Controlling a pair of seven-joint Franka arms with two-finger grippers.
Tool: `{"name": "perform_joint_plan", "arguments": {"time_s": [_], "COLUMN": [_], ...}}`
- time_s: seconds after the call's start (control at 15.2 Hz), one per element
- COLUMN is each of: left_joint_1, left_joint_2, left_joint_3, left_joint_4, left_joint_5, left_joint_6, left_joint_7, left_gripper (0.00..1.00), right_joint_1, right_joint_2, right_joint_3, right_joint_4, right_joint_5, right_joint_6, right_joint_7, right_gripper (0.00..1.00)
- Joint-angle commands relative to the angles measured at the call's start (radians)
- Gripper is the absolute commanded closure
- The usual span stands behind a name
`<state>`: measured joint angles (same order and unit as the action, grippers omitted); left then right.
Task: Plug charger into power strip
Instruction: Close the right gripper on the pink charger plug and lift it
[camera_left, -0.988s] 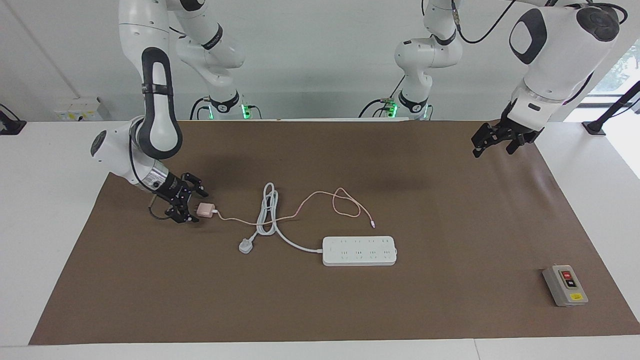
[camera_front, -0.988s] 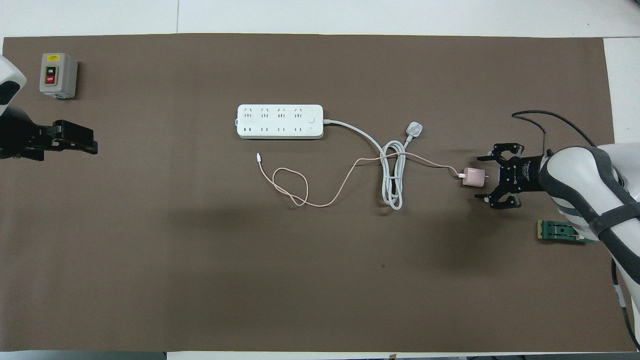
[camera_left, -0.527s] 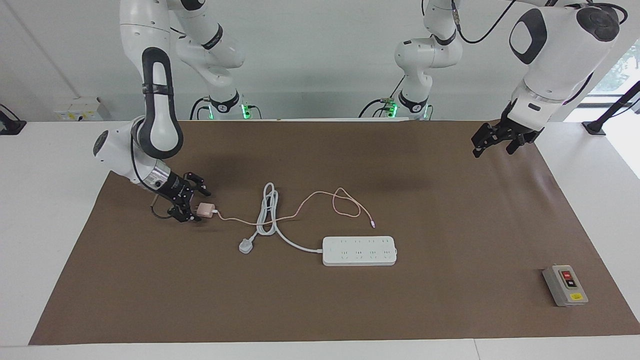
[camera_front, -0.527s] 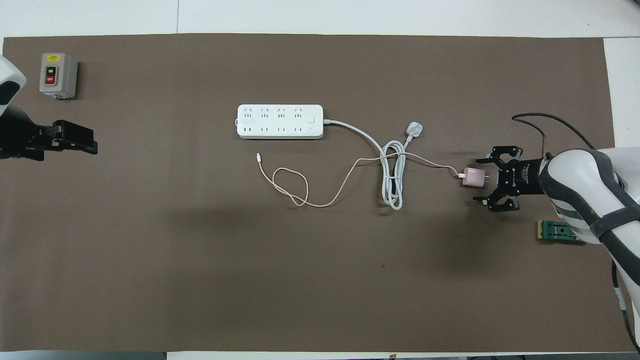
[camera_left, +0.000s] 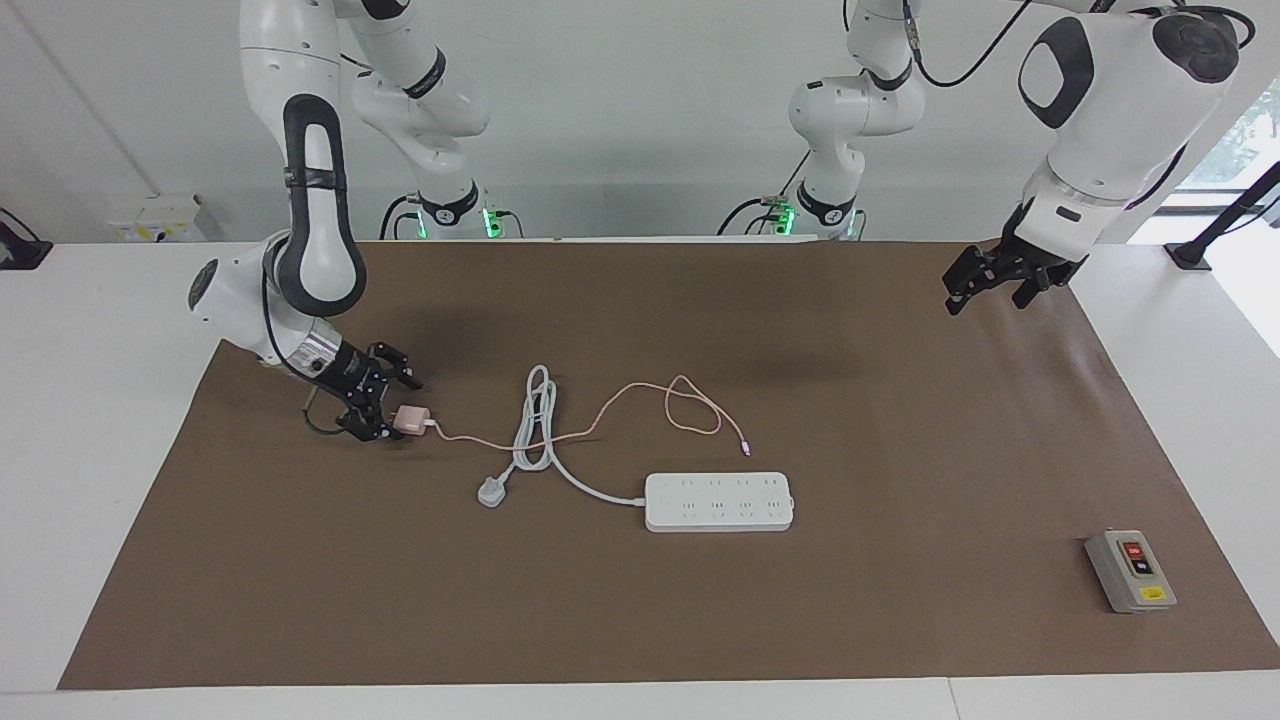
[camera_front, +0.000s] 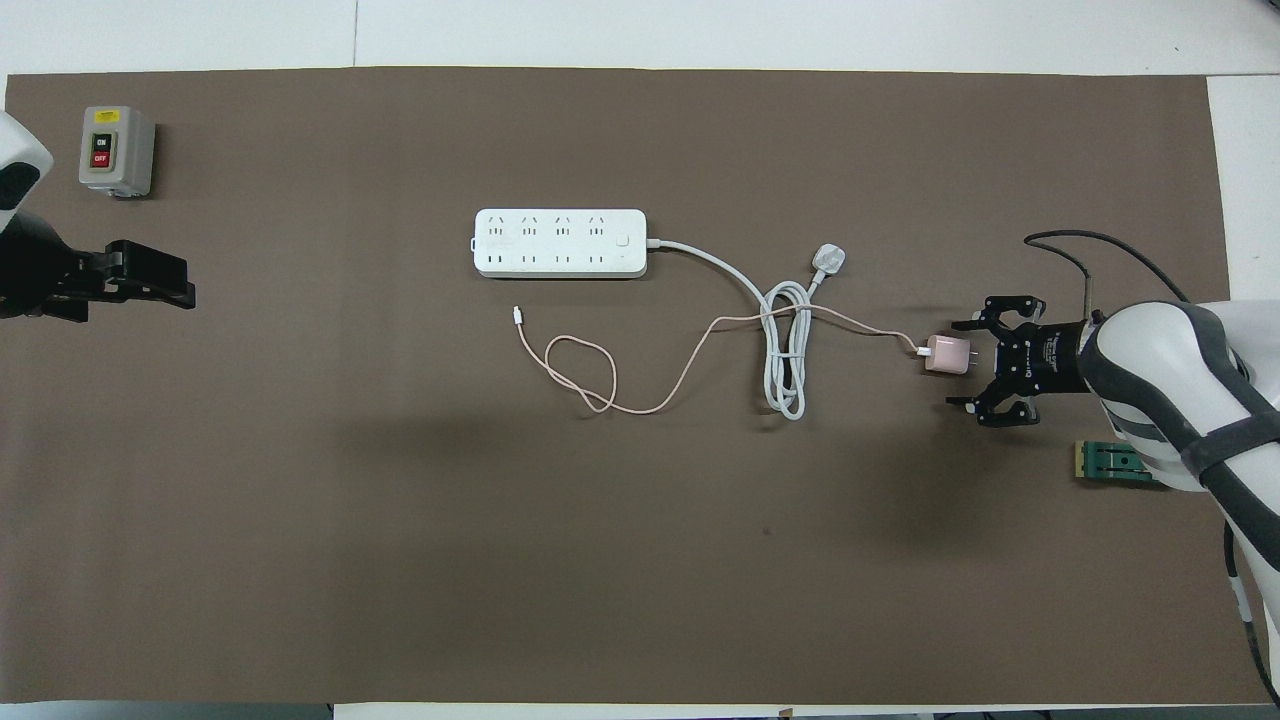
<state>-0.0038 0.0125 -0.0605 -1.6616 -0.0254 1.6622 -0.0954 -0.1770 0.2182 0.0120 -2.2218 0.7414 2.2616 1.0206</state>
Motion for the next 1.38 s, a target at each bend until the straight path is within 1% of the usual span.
{"name": "perform_joint_plan", "arguments": {"time_s": [0.0, 0.53, 0.59, 0.66, 0.86, 0.92, 1.05, 1.12, 1.19, 1.25, 1.32], "left_joint_1": [0.011, 0.011, 0.011, 0.011, 0.011, 0.011, 0.011, 0.011, 0.011, 0.011, 0.011], "left_joint_2": [-0.026, -0.026, -0.026, -0.026, -0.026, -0.026, -0.026, -0.026, -0.026, -0.026, -0.026], "left_joint_3": [-0.004, -0.004, -0.004, -0.004, -0.004, -0.004, -0.004, -0.004, -0.004, -0.004, -0.004], "left_joint_4": [-0.03, -0.03, -0.03, -0.03, -0.03, -0.03, -0.03, -0.03, -0.03, -0.03, -0.03], "left_joint_5": [-0.008, -0.008, -0.008, -0.008, -0.008, -0.008, -0.008, -0.008, -0.008, -0.008, -0.008], "left_joint_6": [0.008, 0.008, 0.008, 0.008, 0.008, 0.008, 0.008, 0.008, 0.008, 0.008, 0.008], "left_joint_7": [0.006, 0.006, 0.005, 0.005, 0.005, 0.006, 0.005, 0.005, 0.005, 0.005, 0.005], "left_gripper": [0.0, 0.0, 0.0, 0.0, 0.0, 0.0, 0.0, 0.0, 0.0, 0.0, 0.0], "right_joint_1": [-0.015, -0.021, -0.021, -0.021, -0.021, -0.021, -0.021, -0.021, -0.021, -0.021, -0.019], "right_joint_2": [-0.013, 0.001, 0.001, 0.001, 0.001, 0.001, 0.001, 0.001, 0.001, 0.001, 0.001], "right_joint_3": [0.005, 0.005, 0.006, 0.005, 0.005, 0.005, 0.005, 0.005, 0.005, 0.005, 0.005], "right_joint_4": [-0.024, -0.024, -0.024, -0.024, -0.024, -0.024, -0.024, -0.024, -0.024, -0.024, -0.022], "right_joint_5": [0.036, 0.036, 0.038, 0.055, 0.067, 0.067, 0.067, 0.067, 0.067, 0.067, 0.07], "right_joint_6": [0.026, 0.045, 0.046, 0.046, 0.044, 0.046, 0.046, 0.046, 0.046, 0.044, 0.046], "right_joint_7": [-0.051, -0.06, -0.06, -0.06, -0.059, -0.057, -0.056, -0.057, -0.056, -0.054, -0.039], "right_gripper": [0.0, 0.0, 0.01, 0.05, 0.23, 0.27, 0.37, 0.44, 0.55, 0.63, 0.82]}}
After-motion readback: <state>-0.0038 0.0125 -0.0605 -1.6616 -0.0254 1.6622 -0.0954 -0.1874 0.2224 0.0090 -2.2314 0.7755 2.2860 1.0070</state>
